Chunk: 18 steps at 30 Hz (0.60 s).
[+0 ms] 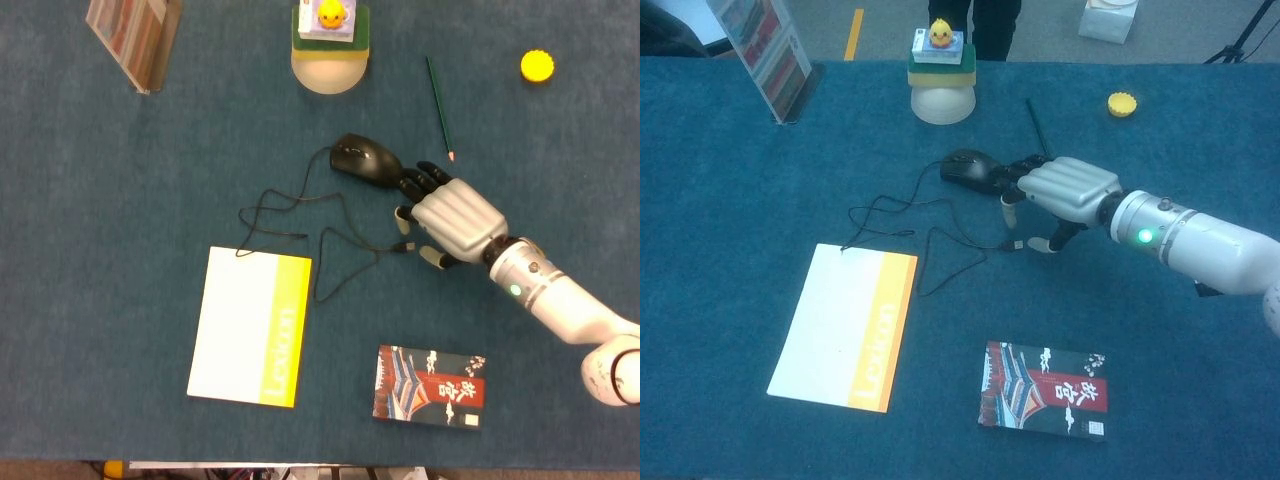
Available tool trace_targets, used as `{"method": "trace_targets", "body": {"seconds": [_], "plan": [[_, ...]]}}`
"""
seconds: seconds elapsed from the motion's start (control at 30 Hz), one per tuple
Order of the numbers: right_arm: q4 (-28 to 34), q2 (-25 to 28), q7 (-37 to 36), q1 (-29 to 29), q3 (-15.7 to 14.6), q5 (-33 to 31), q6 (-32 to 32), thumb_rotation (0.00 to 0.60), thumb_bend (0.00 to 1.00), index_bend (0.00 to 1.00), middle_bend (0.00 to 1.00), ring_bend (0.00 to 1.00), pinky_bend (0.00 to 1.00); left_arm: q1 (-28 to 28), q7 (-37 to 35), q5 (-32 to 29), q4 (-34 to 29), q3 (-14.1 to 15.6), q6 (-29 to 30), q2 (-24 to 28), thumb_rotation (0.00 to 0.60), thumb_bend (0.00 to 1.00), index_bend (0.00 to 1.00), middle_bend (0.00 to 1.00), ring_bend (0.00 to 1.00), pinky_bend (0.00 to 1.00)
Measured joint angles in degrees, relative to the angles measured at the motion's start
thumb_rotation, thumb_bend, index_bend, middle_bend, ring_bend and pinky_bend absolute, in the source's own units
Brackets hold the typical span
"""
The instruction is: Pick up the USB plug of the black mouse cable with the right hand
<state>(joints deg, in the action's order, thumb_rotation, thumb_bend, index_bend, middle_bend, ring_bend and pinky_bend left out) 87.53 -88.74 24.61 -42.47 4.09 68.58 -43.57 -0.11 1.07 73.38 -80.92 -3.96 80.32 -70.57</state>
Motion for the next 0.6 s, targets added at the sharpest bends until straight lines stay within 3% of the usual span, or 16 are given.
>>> {"method": "trace_targets", "body": {"seconds": [0.6], "plan": [[-2.56,-2.76,0.90,-1.91,-1.01,-1.71,0.07,0.600,0.26,0.44,0.02,0.00,0.02,0.43,-2.33,-0.08,1.81,0.11,-0.80,-0.44,0.600,0.02,0.32,0.22,0.18,0.39]]}}
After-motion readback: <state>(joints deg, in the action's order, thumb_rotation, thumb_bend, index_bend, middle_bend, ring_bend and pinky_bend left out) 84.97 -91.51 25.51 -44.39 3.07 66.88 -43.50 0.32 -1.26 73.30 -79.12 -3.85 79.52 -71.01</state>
